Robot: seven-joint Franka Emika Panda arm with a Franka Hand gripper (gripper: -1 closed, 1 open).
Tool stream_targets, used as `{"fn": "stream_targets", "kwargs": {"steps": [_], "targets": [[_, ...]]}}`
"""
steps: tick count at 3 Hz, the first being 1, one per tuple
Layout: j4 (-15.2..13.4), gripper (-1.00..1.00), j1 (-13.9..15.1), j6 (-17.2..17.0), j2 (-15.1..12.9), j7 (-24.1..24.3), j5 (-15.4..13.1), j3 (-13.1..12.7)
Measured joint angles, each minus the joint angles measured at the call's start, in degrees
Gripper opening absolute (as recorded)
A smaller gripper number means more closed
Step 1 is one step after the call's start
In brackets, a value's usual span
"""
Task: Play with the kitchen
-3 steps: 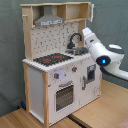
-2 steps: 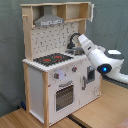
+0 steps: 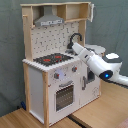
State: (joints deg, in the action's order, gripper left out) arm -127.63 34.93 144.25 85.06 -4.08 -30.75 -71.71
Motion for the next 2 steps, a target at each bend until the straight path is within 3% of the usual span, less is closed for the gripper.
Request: {"fn": "stream_targets", "kwargs": {"steps": [2], "targets": [[-0.21,1.00,1.01,11.01,-0.02,-4.15,-2.86,-2.25]]}}
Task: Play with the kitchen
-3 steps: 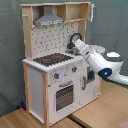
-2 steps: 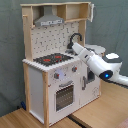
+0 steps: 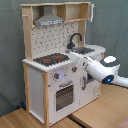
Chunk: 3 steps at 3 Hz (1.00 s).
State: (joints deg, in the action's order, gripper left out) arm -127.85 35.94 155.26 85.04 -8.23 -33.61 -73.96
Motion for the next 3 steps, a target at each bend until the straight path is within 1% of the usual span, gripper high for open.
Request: {"fn": "stream_targets", "kwargs": {"steps": [1,2,3], "targets": [[-0.76,1.00,0.60,5.49,0.00,-1.25,-1.58,-0.78],[-1.48,1.00,0.83,10.66,0.00,-2.48,-4.22,-0.94],[-3.21,1.00,0.81,16.14,0.00,-2.99,-7.68,-0.94]]}}
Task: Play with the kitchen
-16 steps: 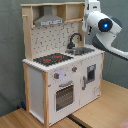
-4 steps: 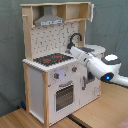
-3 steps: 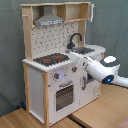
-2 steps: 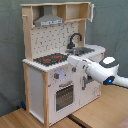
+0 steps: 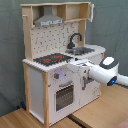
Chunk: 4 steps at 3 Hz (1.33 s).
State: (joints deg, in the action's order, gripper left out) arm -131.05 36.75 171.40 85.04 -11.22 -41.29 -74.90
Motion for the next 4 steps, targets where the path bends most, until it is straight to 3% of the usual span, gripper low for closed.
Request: {"fn": "stream_targets", "kwargs": {"steps": [2,3,4], "targets": [[-5.53,1.00,-0.67,8.44,0.00,-0.10,-5.76,0.01],[-10.63,1.00,-2.21,11.03,0.03,-0.12,-6.33,-0.10],[-16.25,1.00,-2.92,12.59,0.02,-0.23,-6.37,-1.86]]}}
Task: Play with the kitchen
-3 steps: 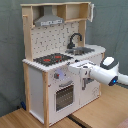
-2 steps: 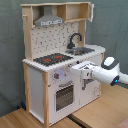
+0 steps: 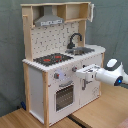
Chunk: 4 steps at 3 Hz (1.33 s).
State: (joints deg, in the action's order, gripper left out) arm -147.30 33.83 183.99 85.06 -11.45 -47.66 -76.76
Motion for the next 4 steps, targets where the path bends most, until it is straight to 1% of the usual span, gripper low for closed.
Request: {"fn": "stream_targets", "kwargs": {"steps": [1,2,3,4], "targets": [[-2.05,1.00,4.00,2.17,-0.06,-0.03,0.02,-3.05],[-0.26,1.00,9.11,5.36,-0.05,-0.03,0.12,-3.05],[3.52,1.00,12.91,7.89,-0.06,0.16,0.22,-3.25],[4.97,1.00,14.93,9.82,-0.06,0.20,0.49,-3.38]]}}
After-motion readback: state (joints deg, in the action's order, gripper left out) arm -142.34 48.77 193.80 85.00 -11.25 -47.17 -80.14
